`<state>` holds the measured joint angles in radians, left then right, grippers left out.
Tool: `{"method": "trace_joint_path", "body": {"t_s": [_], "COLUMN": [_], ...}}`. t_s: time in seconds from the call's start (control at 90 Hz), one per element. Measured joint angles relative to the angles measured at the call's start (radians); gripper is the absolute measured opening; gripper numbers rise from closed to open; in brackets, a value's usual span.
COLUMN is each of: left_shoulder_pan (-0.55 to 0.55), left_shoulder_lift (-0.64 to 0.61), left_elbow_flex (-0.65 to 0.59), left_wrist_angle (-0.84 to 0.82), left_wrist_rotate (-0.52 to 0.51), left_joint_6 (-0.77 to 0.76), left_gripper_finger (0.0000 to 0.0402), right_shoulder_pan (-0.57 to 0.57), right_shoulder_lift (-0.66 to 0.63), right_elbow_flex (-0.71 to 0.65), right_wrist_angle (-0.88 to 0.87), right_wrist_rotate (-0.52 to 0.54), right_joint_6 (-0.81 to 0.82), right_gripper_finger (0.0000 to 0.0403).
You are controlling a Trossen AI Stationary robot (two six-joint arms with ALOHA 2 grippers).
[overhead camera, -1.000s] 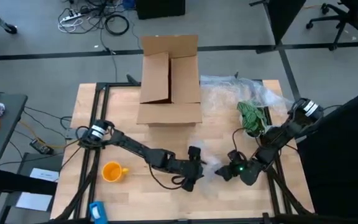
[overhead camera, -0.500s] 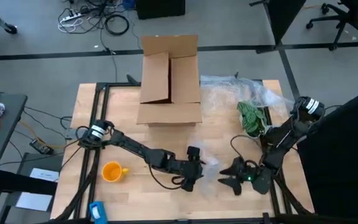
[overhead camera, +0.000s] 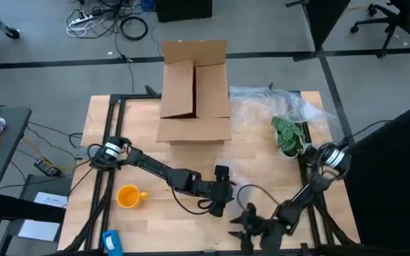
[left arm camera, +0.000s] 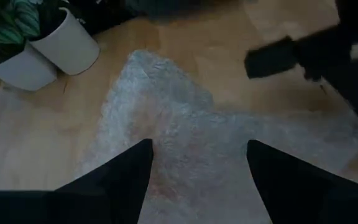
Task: Wrap mug
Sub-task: Wrap the orange cup with the bubble wrap
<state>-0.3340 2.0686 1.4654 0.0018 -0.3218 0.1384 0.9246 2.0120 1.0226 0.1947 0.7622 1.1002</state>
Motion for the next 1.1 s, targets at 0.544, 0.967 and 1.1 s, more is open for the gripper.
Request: {"method": "trace_joint_path", "body": {"t_s": [0.544, 0.967, 1.1], "left_shoulder_pan": [-0.052, 0.195, 0.218], "left_shoulder_lift": [-0.188, -0.053, -0.034], "left_elbow_flex": [-0.001, 0.001, 0.002], "left_wrist_angle": [-0.288, -0.163, -0.131], "left_wrist_rotate": [-0.014, 0.107, 0.165], "left_joint_6": [0.007, 0.119, 0.121], "left_gripper_finger": [0.0248, 0.0248, 0.0248], "right_shoulder_pan": [0.058, 0.034, 0.009], "right_shoulder_lift": [0.006, -0.021, -0.027], "right_elbow_flex": [0.155, 0.154, 0.154], "right_wrist_angle": [-0.980, -1.029, -1.031], "right_wrist_rotate": [-0.016, 0.160, 0.230], "right_joint_6": [0.563, 0.578, 0.576], "right_gripper_finger": [0.0072, 0.0003, 0.0002]}}
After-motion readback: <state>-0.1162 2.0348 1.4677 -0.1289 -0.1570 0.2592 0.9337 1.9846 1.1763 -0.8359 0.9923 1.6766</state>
